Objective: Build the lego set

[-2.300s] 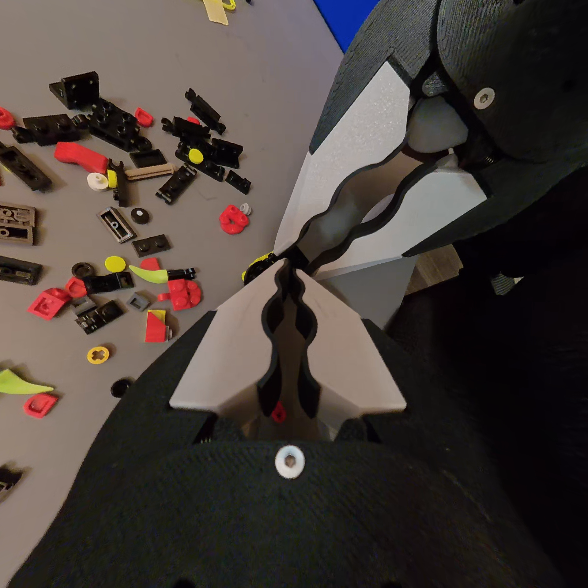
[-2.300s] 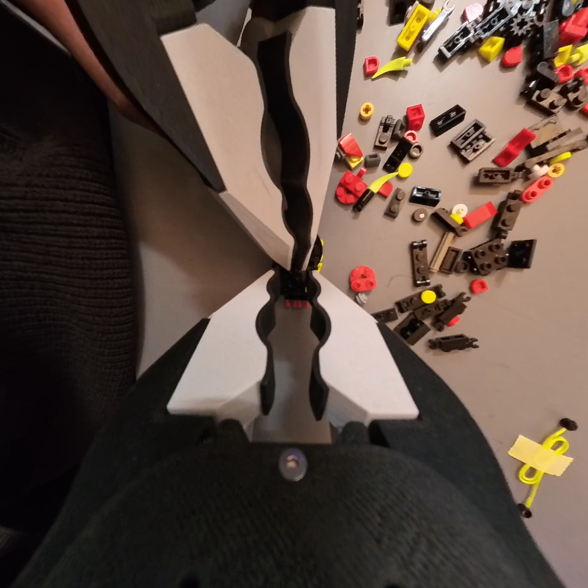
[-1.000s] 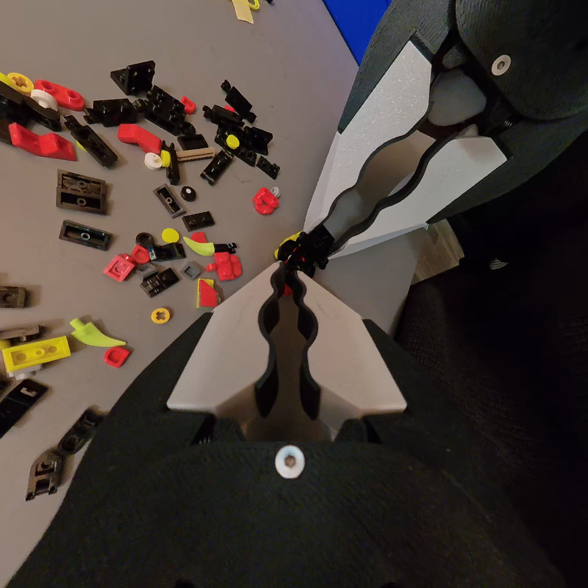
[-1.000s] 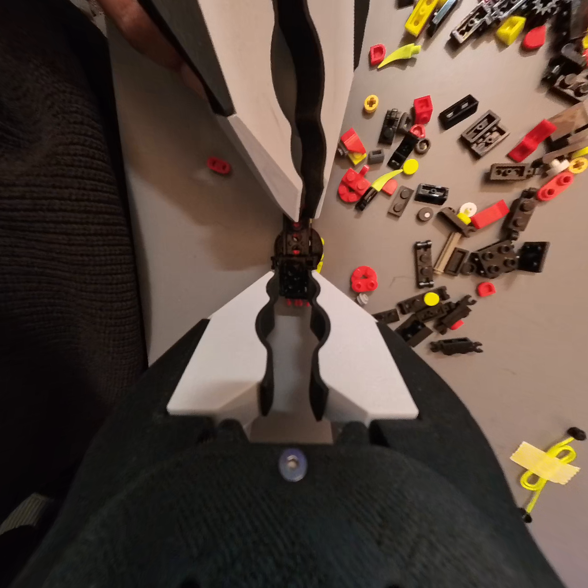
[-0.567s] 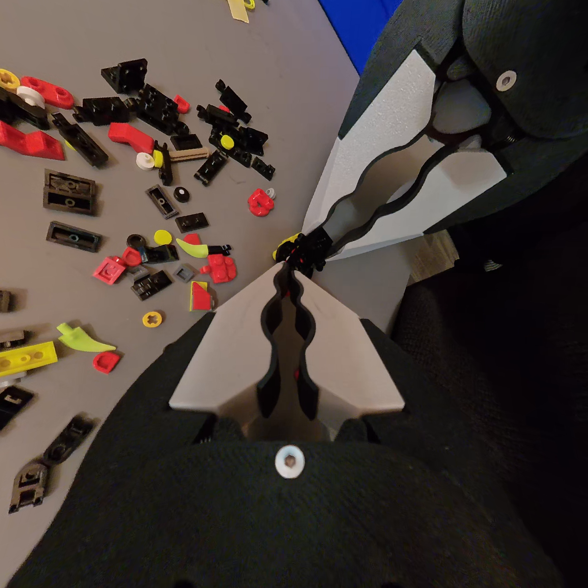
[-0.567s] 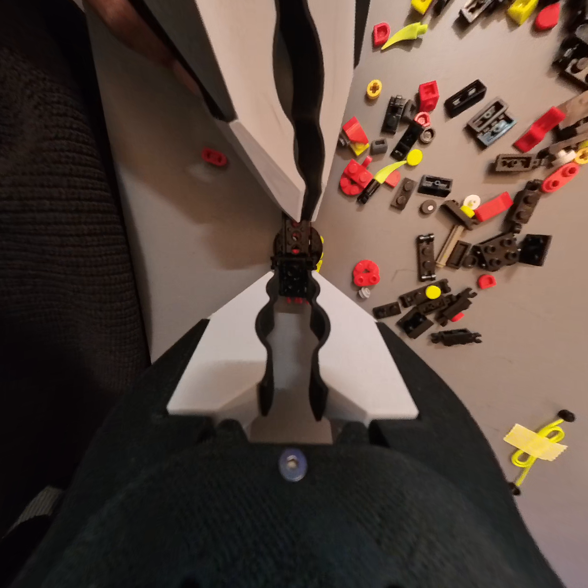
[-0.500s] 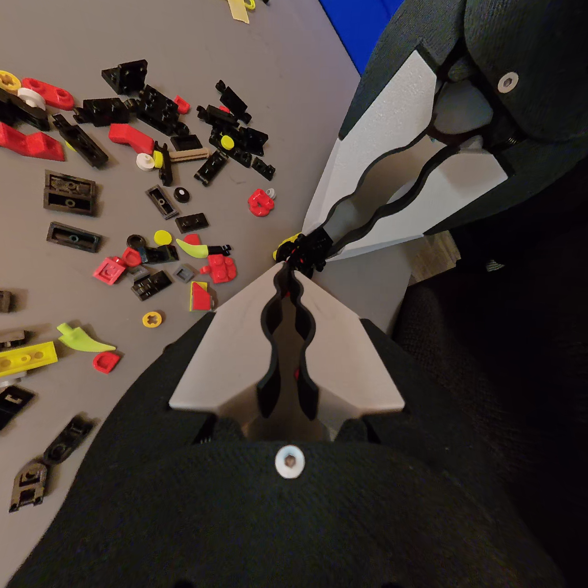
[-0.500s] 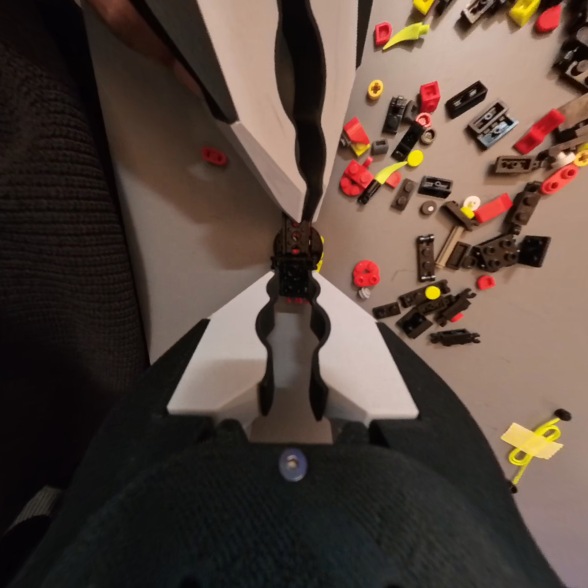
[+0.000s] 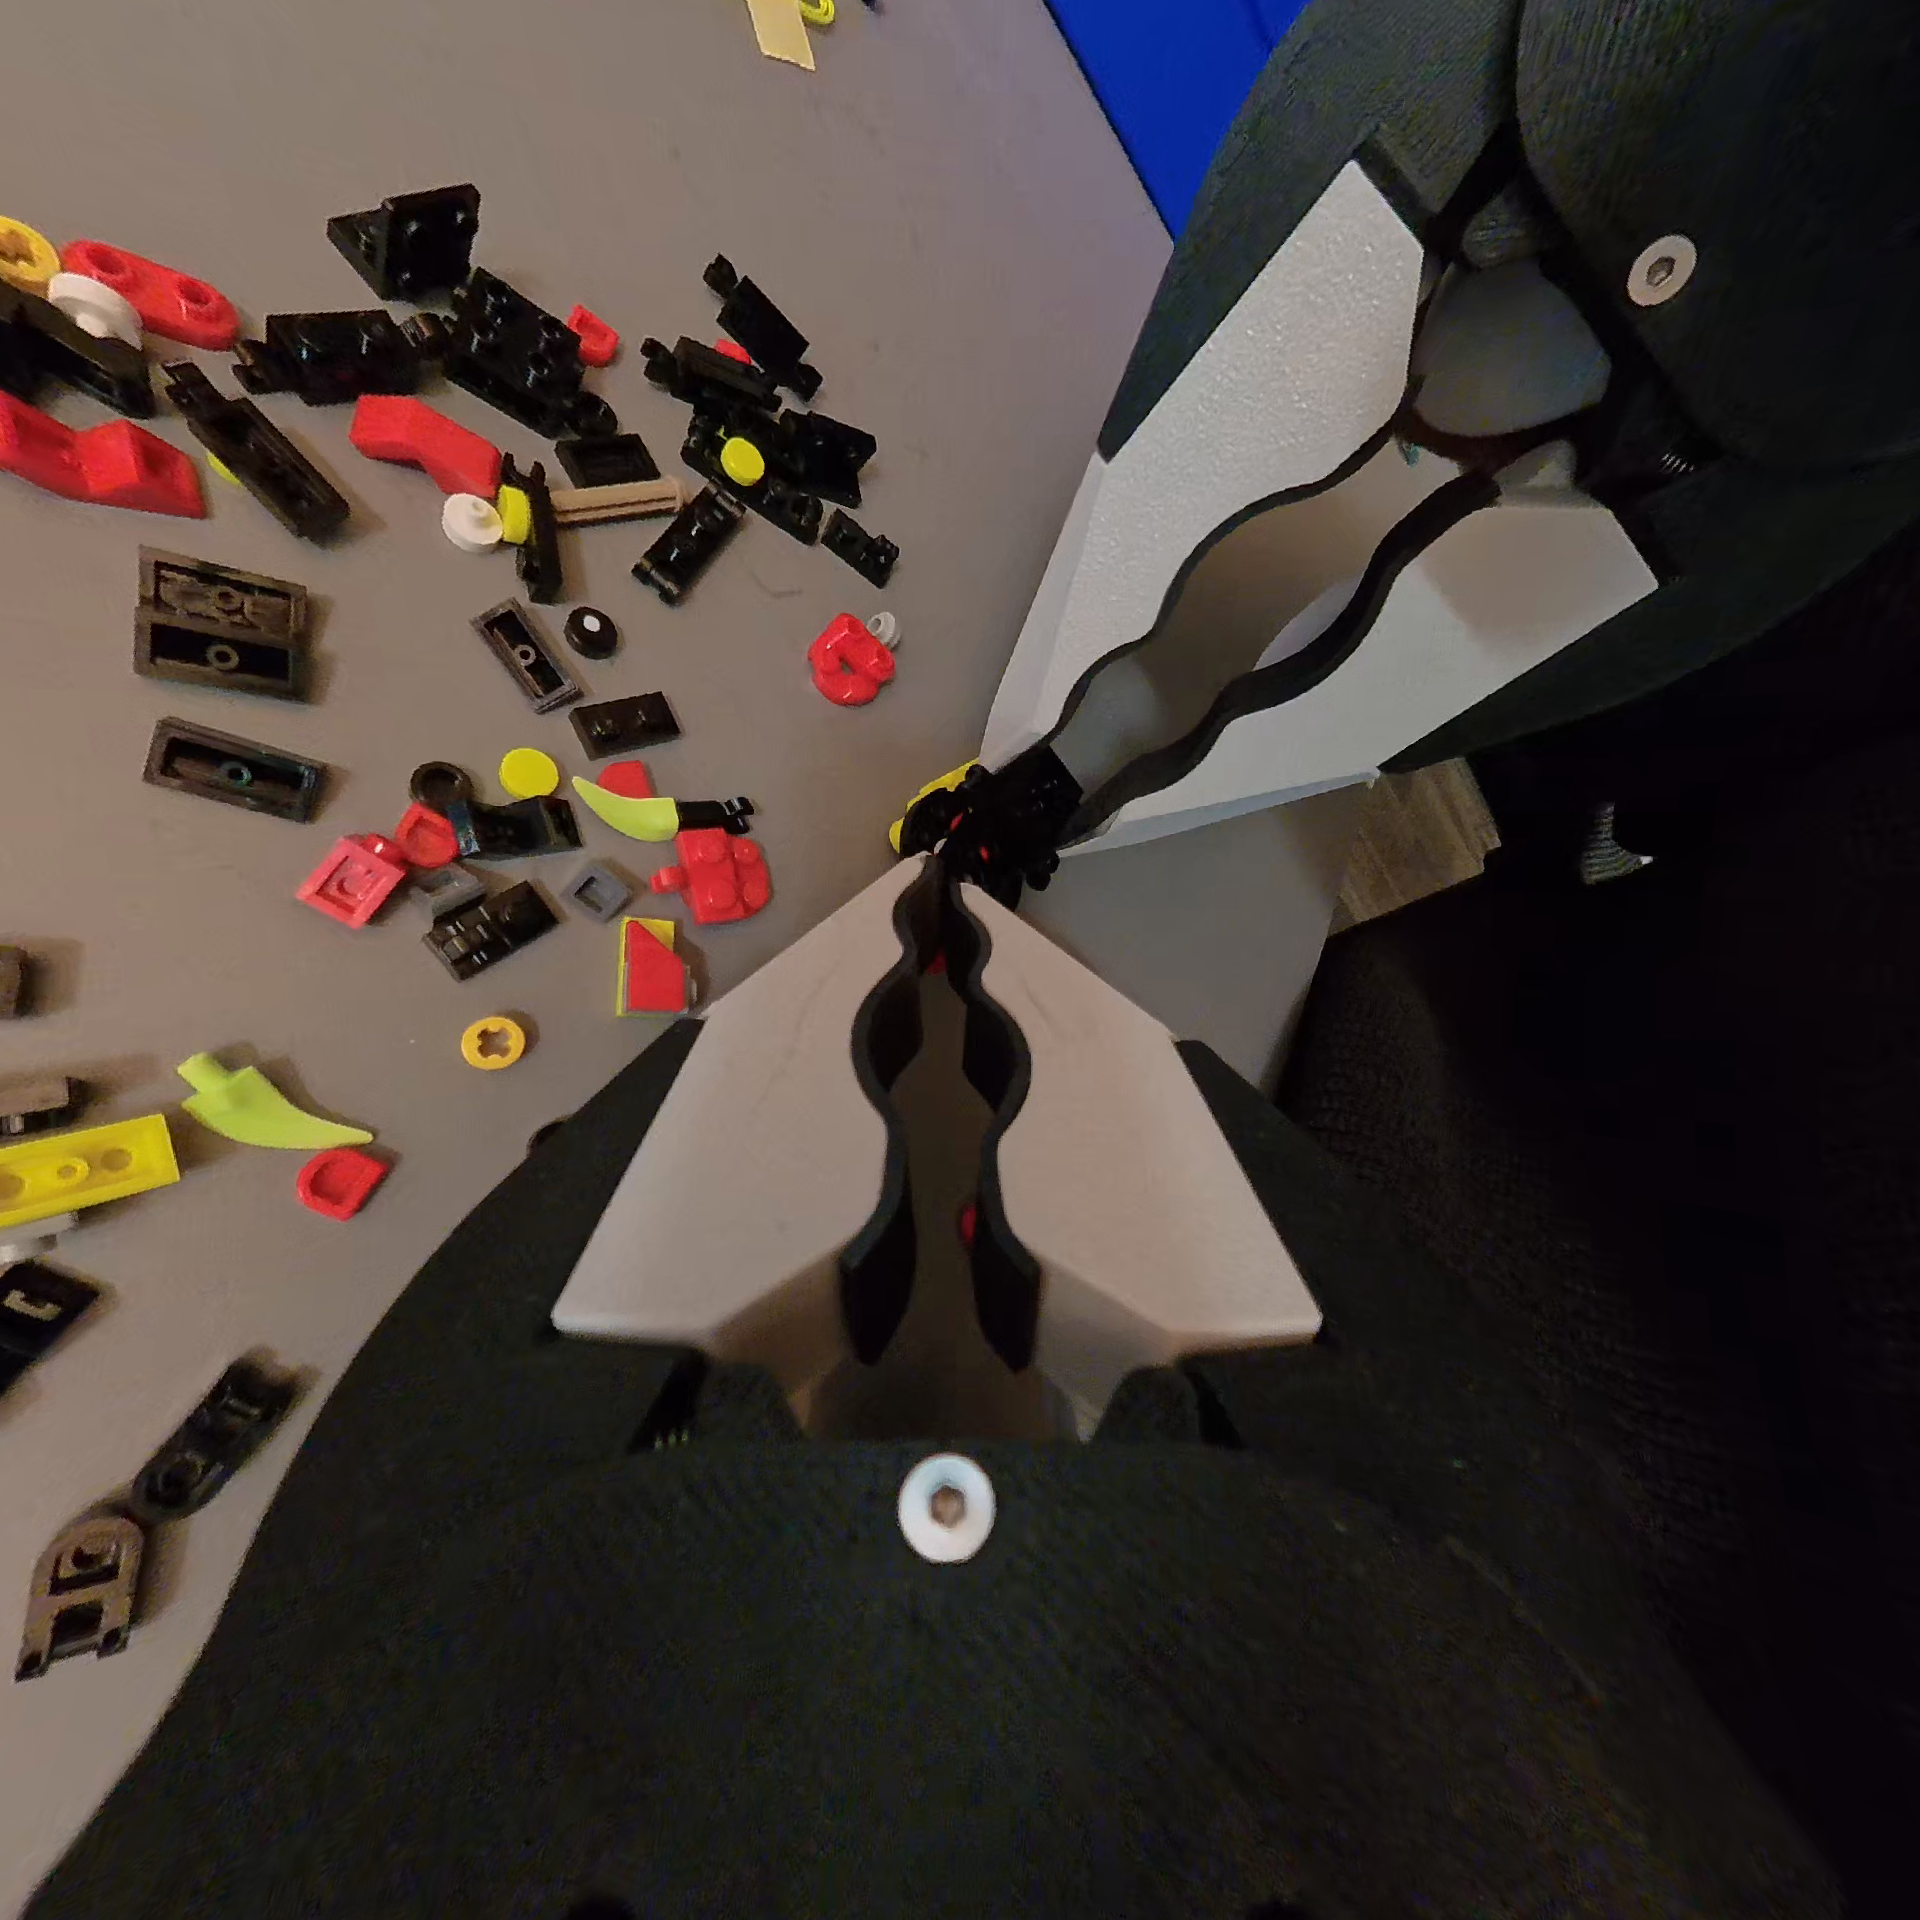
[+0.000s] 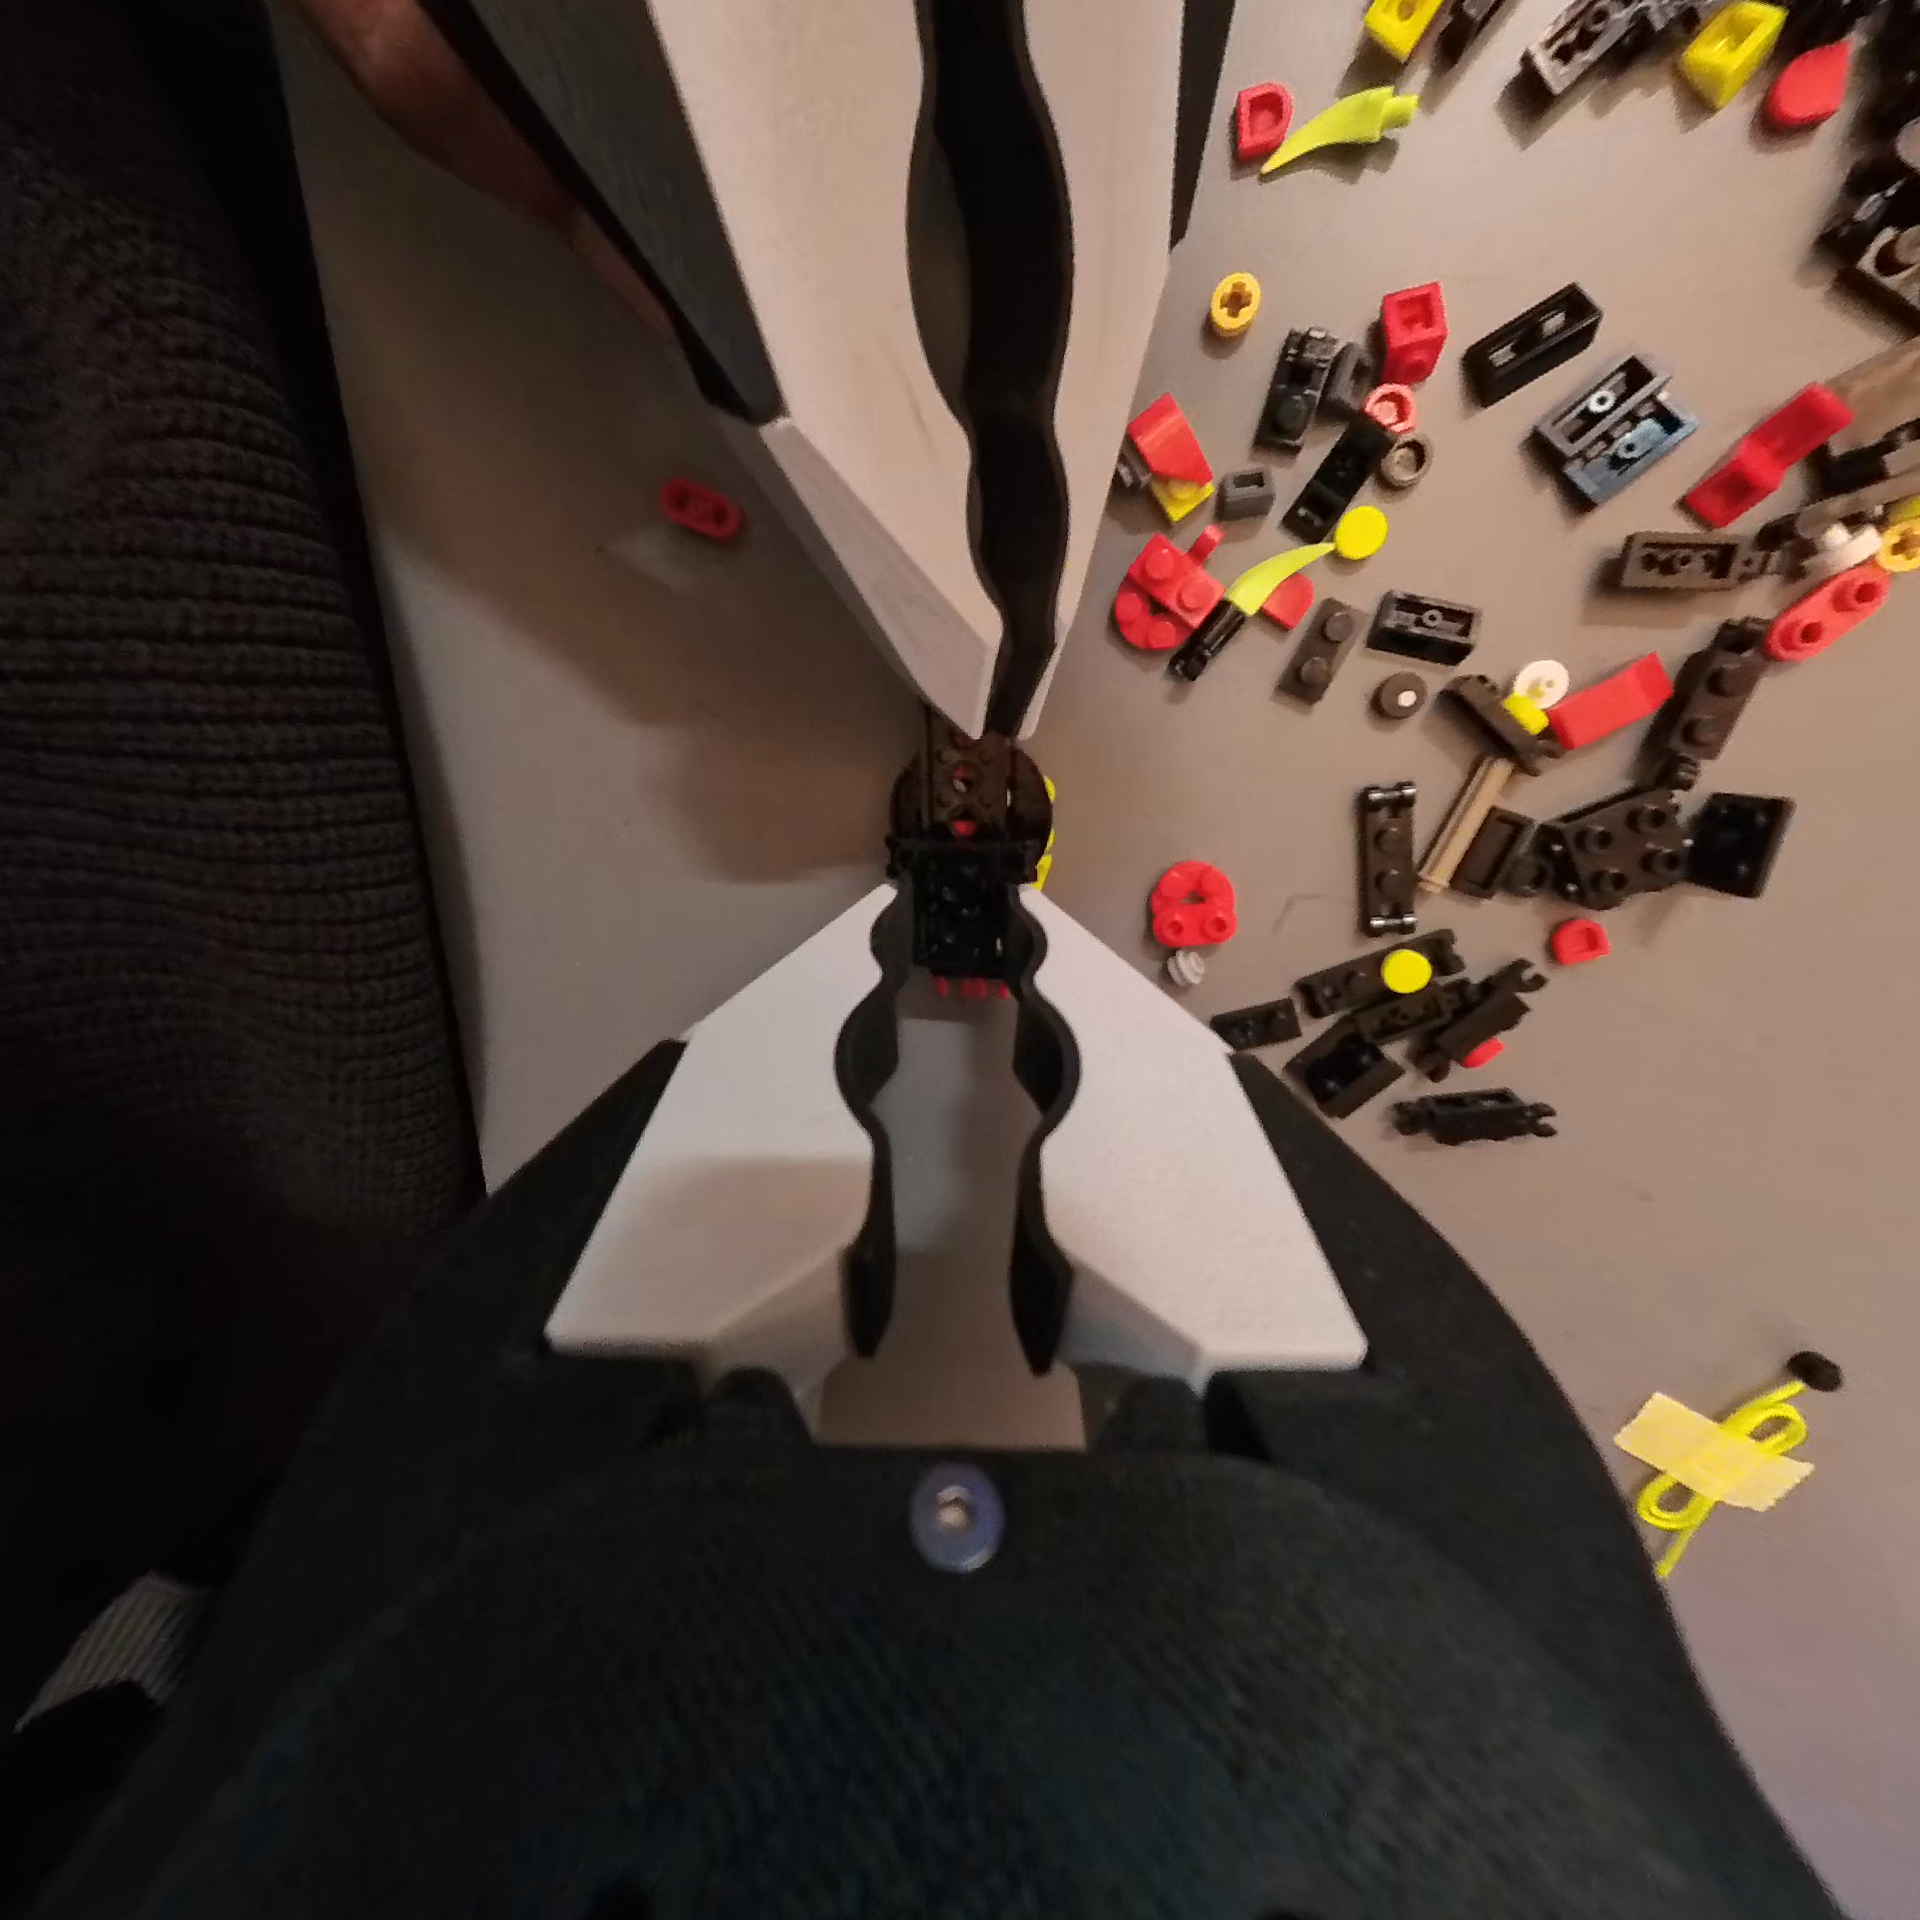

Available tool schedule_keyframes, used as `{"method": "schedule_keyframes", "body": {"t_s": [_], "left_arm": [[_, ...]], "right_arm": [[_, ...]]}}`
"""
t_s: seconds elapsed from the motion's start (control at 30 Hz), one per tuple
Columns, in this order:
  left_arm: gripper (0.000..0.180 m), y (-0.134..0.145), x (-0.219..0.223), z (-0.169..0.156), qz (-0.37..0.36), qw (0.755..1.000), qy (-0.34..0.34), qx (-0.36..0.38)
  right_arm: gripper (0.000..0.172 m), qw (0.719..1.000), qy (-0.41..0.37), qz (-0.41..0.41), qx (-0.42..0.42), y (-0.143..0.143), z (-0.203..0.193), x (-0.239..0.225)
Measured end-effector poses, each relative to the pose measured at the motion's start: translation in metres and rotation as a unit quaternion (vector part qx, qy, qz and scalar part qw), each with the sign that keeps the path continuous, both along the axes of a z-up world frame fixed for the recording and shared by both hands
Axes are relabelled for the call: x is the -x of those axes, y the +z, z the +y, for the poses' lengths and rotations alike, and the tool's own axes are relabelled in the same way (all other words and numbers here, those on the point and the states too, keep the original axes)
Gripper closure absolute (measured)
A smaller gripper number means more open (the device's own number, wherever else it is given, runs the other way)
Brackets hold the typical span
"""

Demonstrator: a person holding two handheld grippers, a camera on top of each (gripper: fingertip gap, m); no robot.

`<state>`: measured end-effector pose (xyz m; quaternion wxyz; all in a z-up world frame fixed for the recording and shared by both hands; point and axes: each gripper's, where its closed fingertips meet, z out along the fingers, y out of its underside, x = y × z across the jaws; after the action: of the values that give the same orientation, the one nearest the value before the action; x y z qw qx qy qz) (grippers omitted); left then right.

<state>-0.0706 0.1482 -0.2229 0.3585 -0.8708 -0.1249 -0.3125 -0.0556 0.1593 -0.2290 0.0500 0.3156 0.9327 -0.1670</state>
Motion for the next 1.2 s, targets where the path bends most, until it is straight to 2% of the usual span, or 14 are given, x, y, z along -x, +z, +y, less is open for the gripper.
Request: {"method": "schedule_keyframes", "body": {"t_s": [0.27, 0.83, 1.03, 1.2], "left_arm": [[0.180, 0.0000, -0.0002, 0.0000, -0.002, 1.000, 0.001, 0.001], [0.180, -0.0002, -0.0003, 0.0004, -0.005, 1.000, 0.002, 0.001], [0.180, -0.0003, -0.0005, 0.0006, -0.006, 1.000, 0.003, 0.001], [0.180, -0.0004, -0.0003, 0.0005, -0.004, 1.000, 0.001, 0.002]], "right_arm": [[0.157, 0.999, 0.025, -0.015, -0.015, -0.0004, -0.0007, 0.0001], [0.156, 0.999, 0.028, -0.024, -0.031, -0.0017, -0.0017, 0.0001], [0.156, 0.997, 0.044, -0.025, -0.059, -0.0030, -0.0016, -0.0003], [0.156, 0.998, 0.041, -0.029, -0.045, -0.0031, -0.0019, -0.0003]]}}
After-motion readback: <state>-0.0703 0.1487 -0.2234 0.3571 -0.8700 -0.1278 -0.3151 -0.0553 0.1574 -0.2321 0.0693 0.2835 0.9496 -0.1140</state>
